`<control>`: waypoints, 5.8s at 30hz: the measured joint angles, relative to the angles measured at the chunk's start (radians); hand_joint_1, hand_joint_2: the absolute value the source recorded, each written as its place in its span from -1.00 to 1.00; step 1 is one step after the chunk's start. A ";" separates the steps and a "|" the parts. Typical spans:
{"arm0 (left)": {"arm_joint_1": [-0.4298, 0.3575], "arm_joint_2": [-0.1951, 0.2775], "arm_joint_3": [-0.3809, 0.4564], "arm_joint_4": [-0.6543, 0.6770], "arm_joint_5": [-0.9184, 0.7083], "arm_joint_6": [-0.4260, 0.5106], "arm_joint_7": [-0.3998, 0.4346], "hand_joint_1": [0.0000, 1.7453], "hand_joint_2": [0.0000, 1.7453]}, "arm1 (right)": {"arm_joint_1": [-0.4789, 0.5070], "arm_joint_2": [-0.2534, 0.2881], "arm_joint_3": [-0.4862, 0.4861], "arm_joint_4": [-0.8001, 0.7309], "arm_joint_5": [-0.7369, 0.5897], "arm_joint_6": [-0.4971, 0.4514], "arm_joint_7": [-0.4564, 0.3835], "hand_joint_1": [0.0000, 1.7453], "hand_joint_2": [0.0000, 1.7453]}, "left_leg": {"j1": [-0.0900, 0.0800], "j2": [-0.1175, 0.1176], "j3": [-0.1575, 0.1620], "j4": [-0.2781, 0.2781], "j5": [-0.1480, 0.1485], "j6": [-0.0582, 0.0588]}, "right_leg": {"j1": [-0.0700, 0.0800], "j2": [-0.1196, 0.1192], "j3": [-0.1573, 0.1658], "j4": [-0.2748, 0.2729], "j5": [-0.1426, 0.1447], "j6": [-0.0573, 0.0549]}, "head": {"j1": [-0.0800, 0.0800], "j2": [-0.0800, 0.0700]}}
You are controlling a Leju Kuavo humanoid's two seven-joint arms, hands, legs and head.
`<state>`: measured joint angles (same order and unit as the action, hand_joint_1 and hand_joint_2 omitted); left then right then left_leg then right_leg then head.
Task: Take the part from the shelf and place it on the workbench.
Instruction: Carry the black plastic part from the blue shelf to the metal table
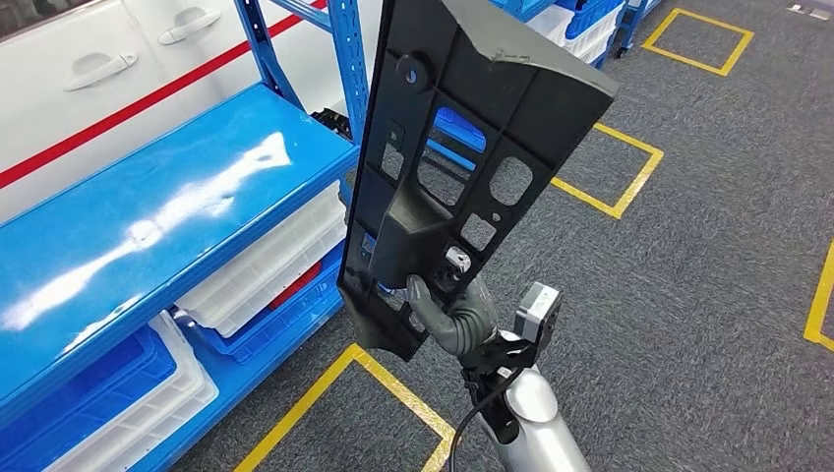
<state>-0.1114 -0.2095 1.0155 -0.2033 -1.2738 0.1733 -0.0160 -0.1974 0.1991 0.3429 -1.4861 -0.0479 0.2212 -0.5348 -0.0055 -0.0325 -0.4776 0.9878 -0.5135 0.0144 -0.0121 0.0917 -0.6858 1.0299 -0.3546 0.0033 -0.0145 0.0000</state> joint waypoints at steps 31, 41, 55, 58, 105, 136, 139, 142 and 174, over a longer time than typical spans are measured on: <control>0.001 0.037 -0.002 0.000 -0.012 0.002 -0.018 -1.00 1.00 | 0.055 0.001 -0.019 -0.046 0.048 -0.075 -0.040 0.98 1.00 | -0.005 -0.016 0.012 -0.022 0.006 0.007 | 0.003 0.011 0.005 -0.005 -0.007 -0.007 | 0.002 0.000; 0.002 0.041 -0.005 0.000 -0.017 -0.005 -0.011 -1.00 1.00 | 0.059 -0.003 -0.021 -0.043 0.045 -0.095 -0.042 0.98 1.00 | 0.000 0.112 -0.087 0.000 0.071 0.006 | -0.016 -0.129 0.073 0.087 -0.127 0.032 | 0.007 0.000; -0.006 0.041 -0.013 0.000 -0.015 -0.024 -0.020 -1.00 1.00 | 0.064 -0.006 -0.022 -0.043 0.053 -0.124 -0.059 0.98 1.00 | 0.011 0.032 -0.117 0.202 -0.048 -0.033 | 0.001 -0.043 0.050 -0.006 -0.064 -0.029 | 0.000 0.000; -0.001 0.038 -0.016 0.000 -0.020 -0.012 -0.007 -1.00 1.00 | 0.065 -0.006 -0.019 -0.046 0.055 -0.138 -0.049 0.98 1.00 | 0.012 -0.022 -0.015 0.023 -0.006 -0.022 | -0.001 -0.013 0.032 -0.005 -0.045 -0.013 | 0.001 0.000; -0.008 0.042 -0.032 0.000 -0.053 -0.112 0.065 -1.00 1.00 | 0.087 -0.036 -0.025 -0.035 -0.009 -0.180 -0.093 0.98 1.00 | 0.002 0.117 -0.060 0.015 0.031 -0.001 | 0.024 -0.164 0.085 -0.007 -0.093 -0.005 | 0.011 0.000; -0.013 0.063 -0.052 0.000 -0.093 -0.181 0.097 -1.00 1.00 | 0.137 -0.050 0.082 -0.271 0.113 -0.162 -0.147 0.98 1.00 | 0.006 0.120 -0.036 0.021 0.001 -0.011 | 0.034 -0.156 0.073 0.013 -0.095 -0.018 | 0.022 0.000; -0.014 0.064 -0.053 0.000 -0.093 -0.180 0.098 -1.00 1.00 | 0.128 -0.055 0.107 -0.302 0.123 -0.159 -0.149 0.98 1.00 | 0.005 0.124 -0.030 0.030 -0.016 -0.025 | 0.027 -0.125 0.080 -0.005 -0.093 -0.029 | 0.023 0.000; -0.018 0.064 -0.053 0.000 -0.085 -0.179 0.100 -1.00 1.00 | 0.099 -0.058 0.136 -0.317 0.126 -0.158 -0.148 0.98 1.00 | 0.009 0.055 -0.091 0.173 -0.092 -0.036 | 0.020 -0.095 0.087 -0.015 -0.088 -0.041 | 0.022 0.000; -0.017 0.059 -0.043 0.000 -0.065 -0.160 0.085 -1.00 1.00 | 0.021 -0.081 0.199 -0.266 0.099 -0.206 -0.143 0.98 1.00 | 0.018 0.044 -0.137 0.257 -0.119 -0.038 | 0.012 -0.085 0.081 -0.023 -0.074 -0.037 | 0.036 0.000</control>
<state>-0.1288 -0.1509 0.9730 -0.2037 -1.3384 0.0133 0.0690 -0.1759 0.1182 0.5418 -1.7526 0.0508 0.0155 -0.6782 0.0123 0.0119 -0.6144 1.2445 -0.6324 -0.0241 -0.0001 0.0071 -0.6052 1.0071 -0.4283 -0.0337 0.0216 0.0000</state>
